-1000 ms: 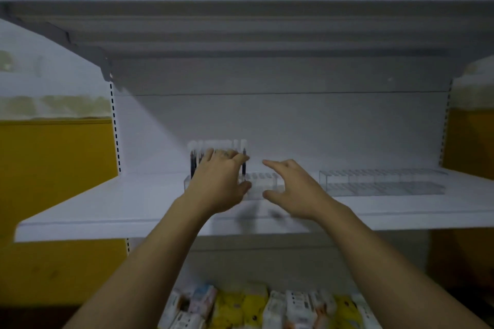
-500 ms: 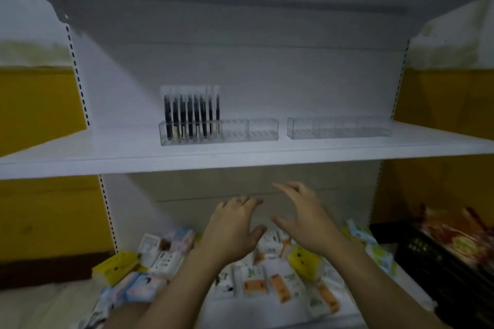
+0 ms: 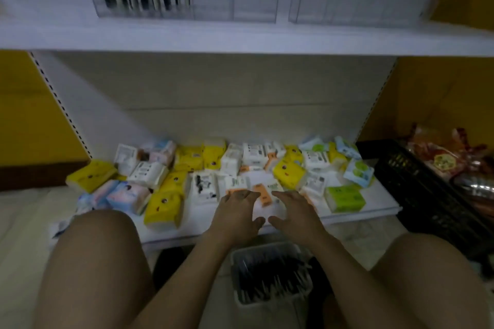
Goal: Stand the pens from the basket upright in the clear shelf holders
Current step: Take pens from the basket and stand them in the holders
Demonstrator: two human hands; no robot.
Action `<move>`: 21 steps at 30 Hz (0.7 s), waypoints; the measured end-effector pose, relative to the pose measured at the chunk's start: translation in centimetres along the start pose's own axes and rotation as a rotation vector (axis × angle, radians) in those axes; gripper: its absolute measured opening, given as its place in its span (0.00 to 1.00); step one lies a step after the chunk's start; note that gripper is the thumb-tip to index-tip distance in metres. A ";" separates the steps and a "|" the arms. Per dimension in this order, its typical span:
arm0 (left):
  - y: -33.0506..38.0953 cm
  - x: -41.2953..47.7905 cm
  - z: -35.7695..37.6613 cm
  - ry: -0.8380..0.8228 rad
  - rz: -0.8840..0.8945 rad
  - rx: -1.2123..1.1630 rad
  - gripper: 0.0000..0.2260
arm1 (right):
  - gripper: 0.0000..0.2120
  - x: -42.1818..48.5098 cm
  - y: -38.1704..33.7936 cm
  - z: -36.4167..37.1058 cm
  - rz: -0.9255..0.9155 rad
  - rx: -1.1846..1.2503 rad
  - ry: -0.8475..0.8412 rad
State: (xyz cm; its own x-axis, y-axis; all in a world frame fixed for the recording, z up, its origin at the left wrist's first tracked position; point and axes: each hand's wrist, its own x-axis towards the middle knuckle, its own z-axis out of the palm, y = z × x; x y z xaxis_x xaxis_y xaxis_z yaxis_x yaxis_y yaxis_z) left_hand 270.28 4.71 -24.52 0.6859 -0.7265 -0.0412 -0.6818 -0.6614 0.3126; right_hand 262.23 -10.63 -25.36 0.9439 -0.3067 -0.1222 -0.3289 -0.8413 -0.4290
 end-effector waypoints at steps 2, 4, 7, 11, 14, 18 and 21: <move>-0.5 0.1 2.6 -0.079 -0.025 -0.022 0.30 | 0.32 0.0 1.3 2.3 0.043 0.015 -0.085; -0.9 0.0 4.9 -0.160 -0.058 -0.047 0.30 | 0.32 0.2 2.4 4.6 0.074 0.029 -0.152; -1.5 -0.5 8.5 -0.264 -0.102 -0.070 0.26 | 0.26 0.5 4.6 7.6 0.125 0.099 -0.248; -2.1 -0.8 12.3 -0.444 -0.161 -0.029 0.23 | 0.24 -0.4 7.9 10.3 0.225 0.036 -0.402; -2.1 -0.3 15.1 -0.545 -0.217 -0.082 0.24 | 0.23 -0.9 10.8 12.7 0.315 -0.002 -0.580; -2.4 -0.2 19.3 -0.641 -0.294 -0.228 0.18 | 0.20 -0.4 12.9 14.5 0.369 0.034 -0.650; -2.8 0.0 21.9 -0.760 -0.322 -0.266 0.18 | 0.16 0.6 14.1 15.2 0.405 0.080 -0.635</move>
State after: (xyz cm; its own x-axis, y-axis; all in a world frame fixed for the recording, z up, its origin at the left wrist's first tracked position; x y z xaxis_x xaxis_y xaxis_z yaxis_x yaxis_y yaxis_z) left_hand 266.60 2.43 -46.17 0.4149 -0.5016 -0.7591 -0.3363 -0.8598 0.3843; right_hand 258.56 -15.86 -45.06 0.5931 -0.2489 -0.7657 -0.6731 -0.6751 -0.3019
